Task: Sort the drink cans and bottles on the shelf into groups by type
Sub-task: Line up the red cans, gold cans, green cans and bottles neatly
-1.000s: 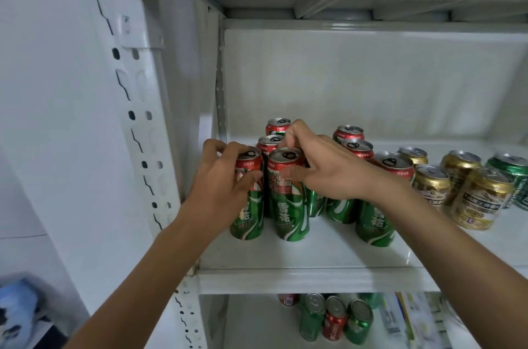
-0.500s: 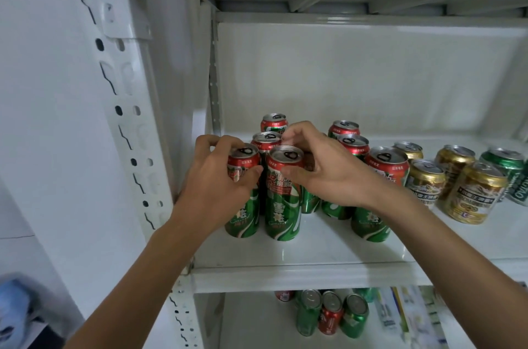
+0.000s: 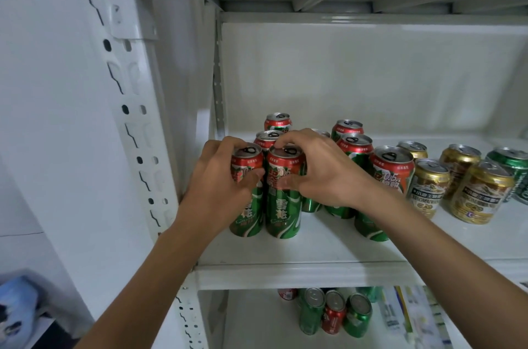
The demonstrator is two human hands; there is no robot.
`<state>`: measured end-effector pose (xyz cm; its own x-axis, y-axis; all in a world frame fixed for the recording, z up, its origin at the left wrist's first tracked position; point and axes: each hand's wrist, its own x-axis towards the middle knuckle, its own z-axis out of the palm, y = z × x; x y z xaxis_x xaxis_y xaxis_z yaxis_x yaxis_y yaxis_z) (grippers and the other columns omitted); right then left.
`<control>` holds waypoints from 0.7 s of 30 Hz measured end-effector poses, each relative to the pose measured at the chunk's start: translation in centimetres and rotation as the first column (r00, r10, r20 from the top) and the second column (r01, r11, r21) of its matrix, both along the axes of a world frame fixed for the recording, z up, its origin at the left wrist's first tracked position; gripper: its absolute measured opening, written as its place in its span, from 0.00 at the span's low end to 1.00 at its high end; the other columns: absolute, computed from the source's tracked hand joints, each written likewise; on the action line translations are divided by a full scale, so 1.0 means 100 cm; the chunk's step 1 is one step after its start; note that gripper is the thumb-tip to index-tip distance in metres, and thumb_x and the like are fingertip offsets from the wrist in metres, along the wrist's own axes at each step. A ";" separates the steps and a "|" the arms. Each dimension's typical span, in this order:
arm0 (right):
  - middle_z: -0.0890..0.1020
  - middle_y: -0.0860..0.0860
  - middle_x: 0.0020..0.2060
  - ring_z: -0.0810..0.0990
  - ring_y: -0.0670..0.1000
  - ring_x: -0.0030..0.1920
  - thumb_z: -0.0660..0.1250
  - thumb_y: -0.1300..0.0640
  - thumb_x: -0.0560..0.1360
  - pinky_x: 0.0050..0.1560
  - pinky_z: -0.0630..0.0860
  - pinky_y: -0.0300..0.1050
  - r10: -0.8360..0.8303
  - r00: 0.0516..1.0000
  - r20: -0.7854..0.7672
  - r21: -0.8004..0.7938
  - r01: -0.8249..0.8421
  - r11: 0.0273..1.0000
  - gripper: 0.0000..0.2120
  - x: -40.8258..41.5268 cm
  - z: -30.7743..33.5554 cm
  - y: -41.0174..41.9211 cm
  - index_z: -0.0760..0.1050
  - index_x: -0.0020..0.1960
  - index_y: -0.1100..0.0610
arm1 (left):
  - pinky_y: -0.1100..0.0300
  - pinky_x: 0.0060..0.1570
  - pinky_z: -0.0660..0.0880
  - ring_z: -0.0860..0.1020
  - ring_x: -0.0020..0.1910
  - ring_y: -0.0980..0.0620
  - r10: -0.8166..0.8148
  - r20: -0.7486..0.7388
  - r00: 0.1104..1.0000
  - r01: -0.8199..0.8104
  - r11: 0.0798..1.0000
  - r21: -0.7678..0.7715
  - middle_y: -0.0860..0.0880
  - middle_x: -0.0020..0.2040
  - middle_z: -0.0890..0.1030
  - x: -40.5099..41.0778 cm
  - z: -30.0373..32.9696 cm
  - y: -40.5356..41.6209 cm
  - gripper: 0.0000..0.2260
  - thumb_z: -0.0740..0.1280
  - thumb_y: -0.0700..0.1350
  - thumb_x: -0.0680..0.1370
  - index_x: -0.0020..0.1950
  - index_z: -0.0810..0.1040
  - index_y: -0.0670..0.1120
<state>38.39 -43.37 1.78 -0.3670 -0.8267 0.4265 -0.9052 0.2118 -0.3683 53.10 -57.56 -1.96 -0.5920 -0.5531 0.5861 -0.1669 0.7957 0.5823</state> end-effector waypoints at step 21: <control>0.68 0.43 0.73 0.68 0.43 0.71 0.76 0.45 0.72 0.72 0.69 0.43 0.103 0.995 0.019 -0.025 -0.102 0.994 0.40 0.007 -0.005 0.030 0.63 0.78 0.46 | 0.61 0.53 0.72 0.74 0.50 0.62 0.014 -0.022 1.000 -0.014 1.000 0.007 0.54 0.66 0.70 -0.002 -0.003 0.005 0.20 0.66 0.60 0.77 0.66 0.74 0.54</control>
